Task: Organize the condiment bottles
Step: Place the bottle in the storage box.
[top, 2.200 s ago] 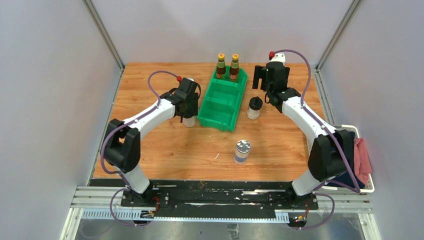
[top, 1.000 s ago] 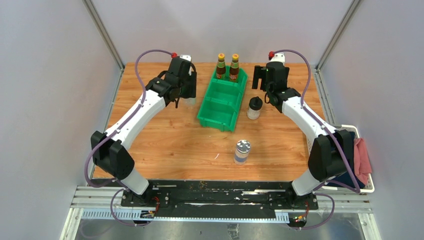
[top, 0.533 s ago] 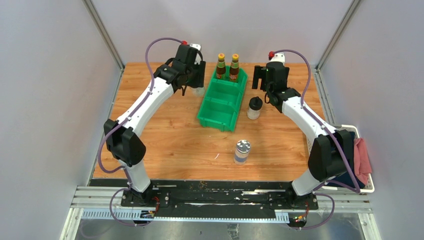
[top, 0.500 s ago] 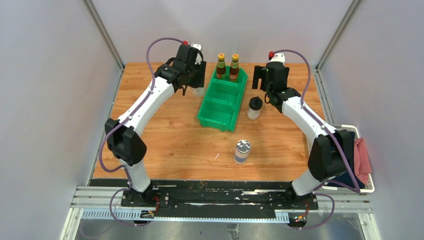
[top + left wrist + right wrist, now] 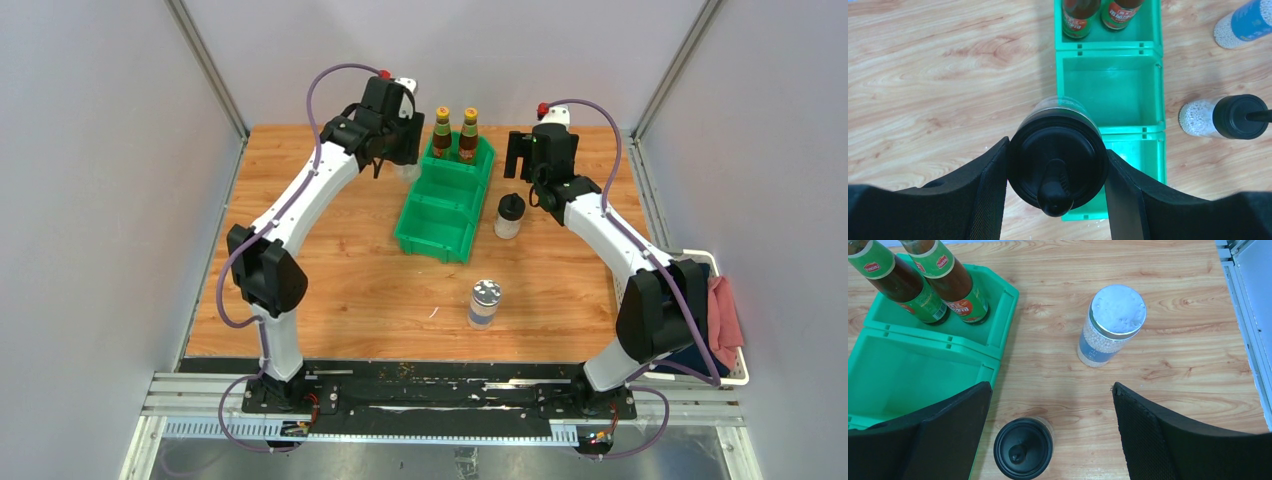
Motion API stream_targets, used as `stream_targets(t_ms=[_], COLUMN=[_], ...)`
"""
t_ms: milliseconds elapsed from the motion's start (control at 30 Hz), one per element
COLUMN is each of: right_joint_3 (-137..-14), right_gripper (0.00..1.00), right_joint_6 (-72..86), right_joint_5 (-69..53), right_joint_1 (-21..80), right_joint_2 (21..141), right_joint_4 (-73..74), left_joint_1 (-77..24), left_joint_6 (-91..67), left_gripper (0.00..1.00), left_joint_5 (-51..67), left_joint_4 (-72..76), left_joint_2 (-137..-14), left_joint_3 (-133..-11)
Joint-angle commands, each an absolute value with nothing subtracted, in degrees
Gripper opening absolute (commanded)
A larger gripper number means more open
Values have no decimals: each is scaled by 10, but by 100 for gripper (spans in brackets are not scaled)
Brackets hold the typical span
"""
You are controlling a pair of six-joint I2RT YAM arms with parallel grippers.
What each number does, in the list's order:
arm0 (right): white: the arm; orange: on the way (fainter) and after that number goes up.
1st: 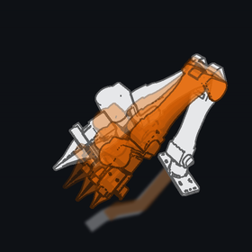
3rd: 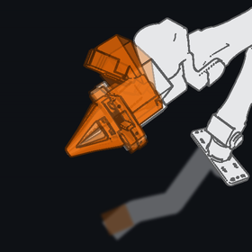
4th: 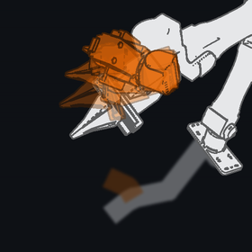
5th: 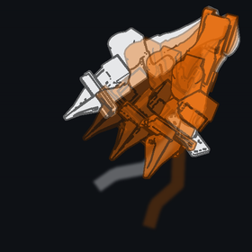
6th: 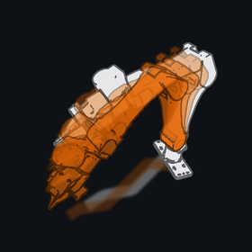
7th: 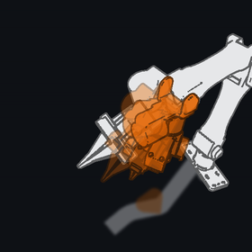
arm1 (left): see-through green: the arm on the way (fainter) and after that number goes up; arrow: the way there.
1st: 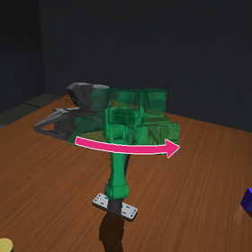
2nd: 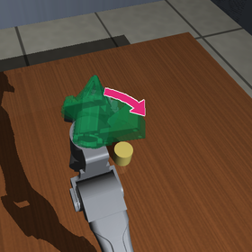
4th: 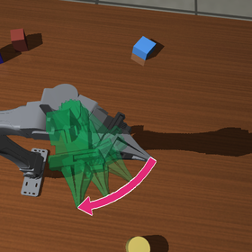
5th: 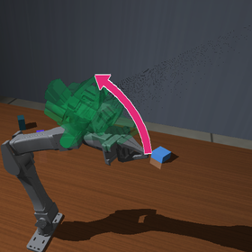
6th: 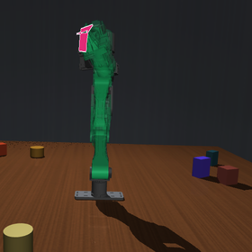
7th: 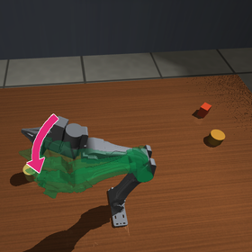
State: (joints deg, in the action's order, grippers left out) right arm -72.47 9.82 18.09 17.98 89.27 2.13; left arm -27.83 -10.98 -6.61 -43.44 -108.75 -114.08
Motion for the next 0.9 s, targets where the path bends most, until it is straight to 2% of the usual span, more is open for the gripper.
stream_targets(t_ms=[0, 333, 867], right_joint_3=[-728, -727, -727], right_gripper=[95, 95, 95], right_joint_6=[94, 95, 96], right_joint_5=[192, 197, 200], right_joint_1=[184, 183, 184], right_joint_2=[893, 898, 909], right_joint_4=[19, 19, 18], left_joint_1=[-282, -294, -301], left_joint_6=[-73, -38, -6], left_gripper=[0, 0, 0], left_joint_5=[-21, 22, 21], left_joint_4=[-414, -362, -327], left_joint_2=[-1107, -1129, -1172], left_joint_3=[-1176, -1164, -1159])
